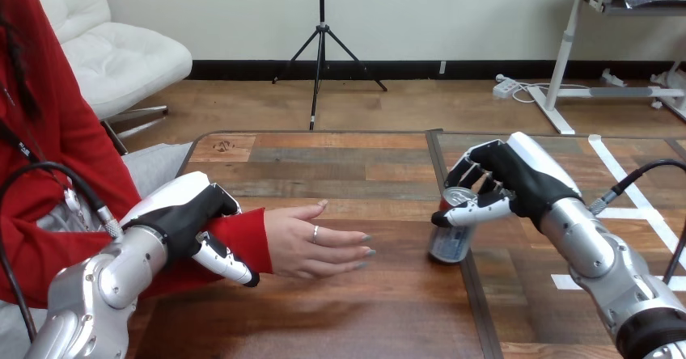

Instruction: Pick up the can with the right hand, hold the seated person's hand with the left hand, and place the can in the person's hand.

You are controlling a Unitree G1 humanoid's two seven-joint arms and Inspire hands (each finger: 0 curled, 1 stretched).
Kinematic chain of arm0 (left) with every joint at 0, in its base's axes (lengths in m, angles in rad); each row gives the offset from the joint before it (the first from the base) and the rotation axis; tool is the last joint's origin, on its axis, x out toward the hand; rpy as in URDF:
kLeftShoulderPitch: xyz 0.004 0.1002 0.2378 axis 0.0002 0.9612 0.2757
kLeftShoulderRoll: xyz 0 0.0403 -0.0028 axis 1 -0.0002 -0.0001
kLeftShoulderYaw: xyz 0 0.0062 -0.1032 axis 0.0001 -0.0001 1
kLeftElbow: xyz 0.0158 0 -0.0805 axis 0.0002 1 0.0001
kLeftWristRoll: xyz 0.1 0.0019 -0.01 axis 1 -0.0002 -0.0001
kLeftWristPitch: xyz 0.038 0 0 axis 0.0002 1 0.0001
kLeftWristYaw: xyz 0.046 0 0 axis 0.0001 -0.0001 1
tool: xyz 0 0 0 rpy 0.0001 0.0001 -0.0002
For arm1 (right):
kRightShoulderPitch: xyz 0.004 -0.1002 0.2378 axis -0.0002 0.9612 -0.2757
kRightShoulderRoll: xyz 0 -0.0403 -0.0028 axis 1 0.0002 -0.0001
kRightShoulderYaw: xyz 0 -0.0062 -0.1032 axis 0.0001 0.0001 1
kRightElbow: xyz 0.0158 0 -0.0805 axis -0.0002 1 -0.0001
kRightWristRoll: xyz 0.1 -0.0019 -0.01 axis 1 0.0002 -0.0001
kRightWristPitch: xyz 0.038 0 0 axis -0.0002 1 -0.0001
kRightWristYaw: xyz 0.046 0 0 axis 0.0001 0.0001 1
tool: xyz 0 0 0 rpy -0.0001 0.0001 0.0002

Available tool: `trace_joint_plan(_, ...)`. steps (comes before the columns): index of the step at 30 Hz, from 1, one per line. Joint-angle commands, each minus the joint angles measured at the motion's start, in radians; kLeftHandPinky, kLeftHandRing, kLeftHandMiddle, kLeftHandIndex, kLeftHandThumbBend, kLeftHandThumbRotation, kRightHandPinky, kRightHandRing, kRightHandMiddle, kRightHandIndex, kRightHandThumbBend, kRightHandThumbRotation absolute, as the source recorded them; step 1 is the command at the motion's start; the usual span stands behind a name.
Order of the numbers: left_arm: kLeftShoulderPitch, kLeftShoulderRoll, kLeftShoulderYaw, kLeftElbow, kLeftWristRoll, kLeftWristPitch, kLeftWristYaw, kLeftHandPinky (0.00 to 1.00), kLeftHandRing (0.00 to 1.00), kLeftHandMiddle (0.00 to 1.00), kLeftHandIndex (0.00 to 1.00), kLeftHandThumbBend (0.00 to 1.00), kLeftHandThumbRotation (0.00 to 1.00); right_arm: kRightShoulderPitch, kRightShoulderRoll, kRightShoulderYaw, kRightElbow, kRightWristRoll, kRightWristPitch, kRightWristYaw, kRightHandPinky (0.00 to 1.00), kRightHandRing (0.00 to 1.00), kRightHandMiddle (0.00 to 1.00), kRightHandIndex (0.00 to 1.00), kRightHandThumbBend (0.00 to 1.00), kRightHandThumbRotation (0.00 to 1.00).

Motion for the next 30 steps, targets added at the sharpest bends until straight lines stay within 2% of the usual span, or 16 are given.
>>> trace_joint_plan(1, -0.434, -0.107, 0.049, -0.163, -0.073, -0.14, 0.148, 0.19, 0.26, 0.33, 0.34, 0.69, 0.0, -0.388, 0.03, -0.017, -0.181, 0.019, -0.012, -0.028, 0.3, 0.34, 0.42, 0.46, 0.66, 0.0)
trace_joint_plan(10, -0.424, -0.117, 0.046, -0.16, -0.083, -0.158, 0.154, 0.17, 0.23, 0.31, 0.34, 0.68, 0.0, -0.402, 0.043, -0.018, -0.188, 0.018, -0.014, -0.033, 0.3, 0.34, 0.41, 0.46, 0.65, 0.0)
trace_joint_plan(30, -0.415, -0.135, 0.031, -0.189, -0.071, -0.132, 0.143, 0.16, 0.22, 0.31, 0.34, 0.69, 0.0, -0.423, 0.078, -0.013, -0.209, 0.009, -0.012, -0.034, 0.31, 0.35, 0.42, 0.46, 0.62, 0.0)
